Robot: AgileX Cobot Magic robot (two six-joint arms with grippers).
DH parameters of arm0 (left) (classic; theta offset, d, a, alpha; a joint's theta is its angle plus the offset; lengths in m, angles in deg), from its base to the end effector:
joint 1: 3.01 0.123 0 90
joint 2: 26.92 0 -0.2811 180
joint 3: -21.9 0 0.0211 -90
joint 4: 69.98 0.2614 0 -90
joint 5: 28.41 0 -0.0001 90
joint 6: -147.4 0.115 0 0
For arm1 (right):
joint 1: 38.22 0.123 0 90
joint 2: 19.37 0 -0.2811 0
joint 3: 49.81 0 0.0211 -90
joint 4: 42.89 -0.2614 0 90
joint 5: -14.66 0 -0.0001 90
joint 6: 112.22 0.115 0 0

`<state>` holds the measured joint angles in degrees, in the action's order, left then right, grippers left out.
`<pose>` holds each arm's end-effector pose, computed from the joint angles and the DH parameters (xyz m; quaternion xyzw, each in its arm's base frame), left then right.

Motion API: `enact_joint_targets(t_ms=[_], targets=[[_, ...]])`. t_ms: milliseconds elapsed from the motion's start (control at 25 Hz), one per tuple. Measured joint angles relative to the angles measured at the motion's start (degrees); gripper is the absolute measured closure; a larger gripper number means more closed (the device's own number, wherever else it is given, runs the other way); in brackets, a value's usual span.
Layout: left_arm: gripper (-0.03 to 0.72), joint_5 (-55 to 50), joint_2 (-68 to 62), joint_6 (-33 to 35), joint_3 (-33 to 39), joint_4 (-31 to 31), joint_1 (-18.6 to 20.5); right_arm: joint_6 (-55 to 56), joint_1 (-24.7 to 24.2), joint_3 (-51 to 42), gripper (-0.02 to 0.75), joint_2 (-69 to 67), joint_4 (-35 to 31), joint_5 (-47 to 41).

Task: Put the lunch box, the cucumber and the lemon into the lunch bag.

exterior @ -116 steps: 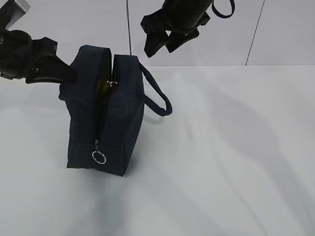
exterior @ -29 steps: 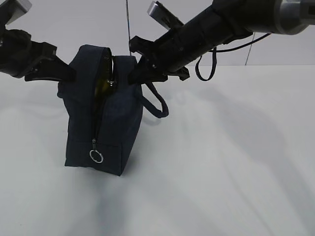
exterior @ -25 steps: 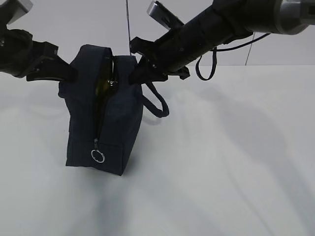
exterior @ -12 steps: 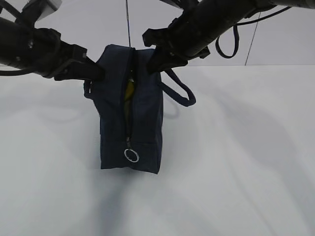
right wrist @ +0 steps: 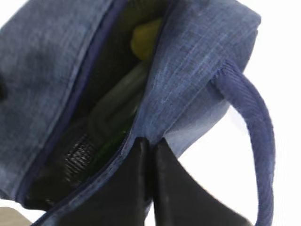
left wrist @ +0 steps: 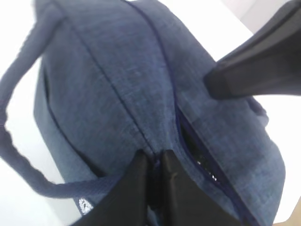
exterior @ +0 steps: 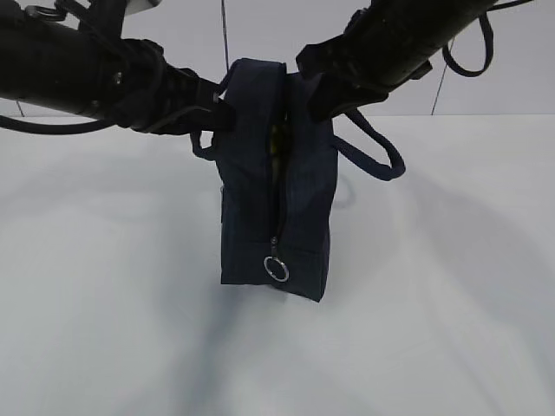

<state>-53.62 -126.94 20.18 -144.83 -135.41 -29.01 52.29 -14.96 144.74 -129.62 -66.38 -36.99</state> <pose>0.3263 -0.2088 0.2560 0.2089 0.8465 -0.3089 0.3800 0.3737 0.1998 0.2923 -0.2397 0.9117 0.2069 0.2618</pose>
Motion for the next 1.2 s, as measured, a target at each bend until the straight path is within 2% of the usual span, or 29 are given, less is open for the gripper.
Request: enact_joint_targets(t_ms=[320,560,720,920,1200], targets=[[0.672,7.38,0.0,1.23,0.0,-0.41,-5.48,-0.51,0.0,-16.3,0.738,9.0,0.04,11.94],[0.672,7.73,-1.01,1.28,0.0,-0.63,-7.38,-1.0,-0.15,-17.01,0.738,9.6,1.02,15.13],[0.672,8.23,-1.83,1.37,0.0,-0.96,-7.84,-1.0,-1.97,-18.65,0.738,9.72,1.45,16.72],[0.672,9.0,-3.21,1.41,0.0,-2.58,-7.84,-4.71,-5.62,-20.23,0.738,9.72,-3.1,18.92],[0.672,13.0,-6.65,1.84,0.0,-5.27,-8.67,-20.36,-5.59,-20.23,0.738,7.87,-15.56,22.19]])
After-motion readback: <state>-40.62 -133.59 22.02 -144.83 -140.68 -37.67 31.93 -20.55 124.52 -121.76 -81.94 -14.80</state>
